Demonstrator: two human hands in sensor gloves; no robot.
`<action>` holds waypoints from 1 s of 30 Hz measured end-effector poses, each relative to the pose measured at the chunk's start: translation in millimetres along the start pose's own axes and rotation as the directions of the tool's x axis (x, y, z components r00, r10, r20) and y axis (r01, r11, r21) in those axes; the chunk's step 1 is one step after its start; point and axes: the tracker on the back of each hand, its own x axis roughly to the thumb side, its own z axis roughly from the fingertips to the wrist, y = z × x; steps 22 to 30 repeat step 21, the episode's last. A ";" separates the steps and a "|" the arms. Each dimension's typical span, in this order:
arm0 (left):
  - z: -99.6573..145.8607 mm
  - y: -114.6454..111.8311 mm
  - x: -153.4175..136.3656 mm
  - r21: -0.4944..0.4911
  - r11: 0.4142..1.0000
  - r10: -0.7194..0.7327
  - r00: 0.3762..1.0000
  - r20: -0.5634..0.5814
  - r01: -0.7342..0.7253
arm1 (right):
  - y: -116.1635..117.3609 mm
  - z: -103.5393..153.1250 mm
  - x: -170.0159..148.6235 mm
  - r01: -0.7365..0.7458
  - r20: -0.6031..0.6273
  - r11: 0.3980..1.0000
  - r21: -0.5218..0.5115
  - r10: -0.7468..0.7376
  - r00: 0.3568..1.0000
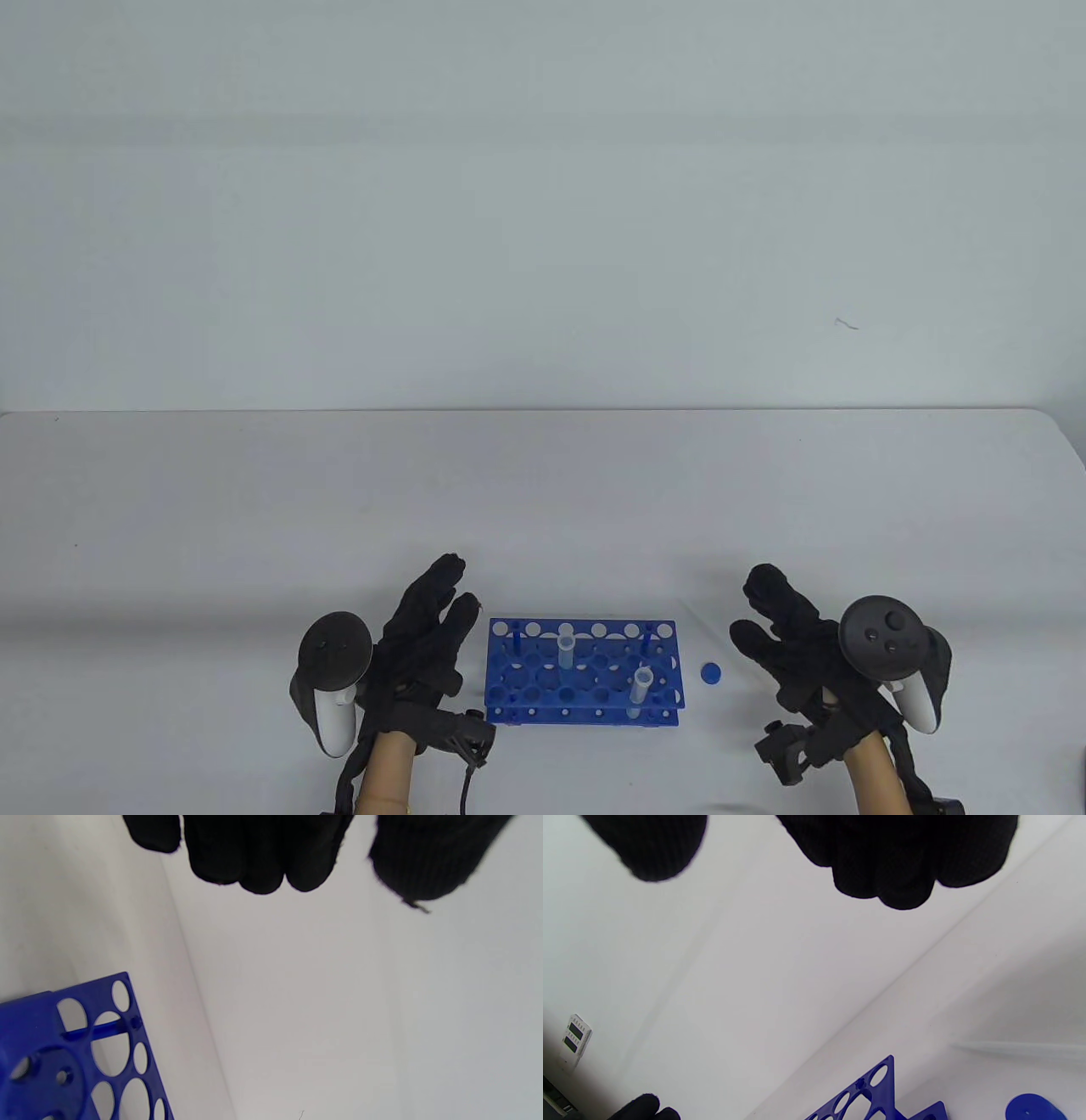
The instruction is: Press a plastic transfer pipette bulb to move liquid between test tubes
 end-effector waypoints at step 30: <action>0.3 -2.7 5.9 -0.014 1.000 -0.009 1.000 0.017 0.010 | 0.7 0.1 -0.2 -0.017 -0.012 1.000 -0.002 0.017 1.000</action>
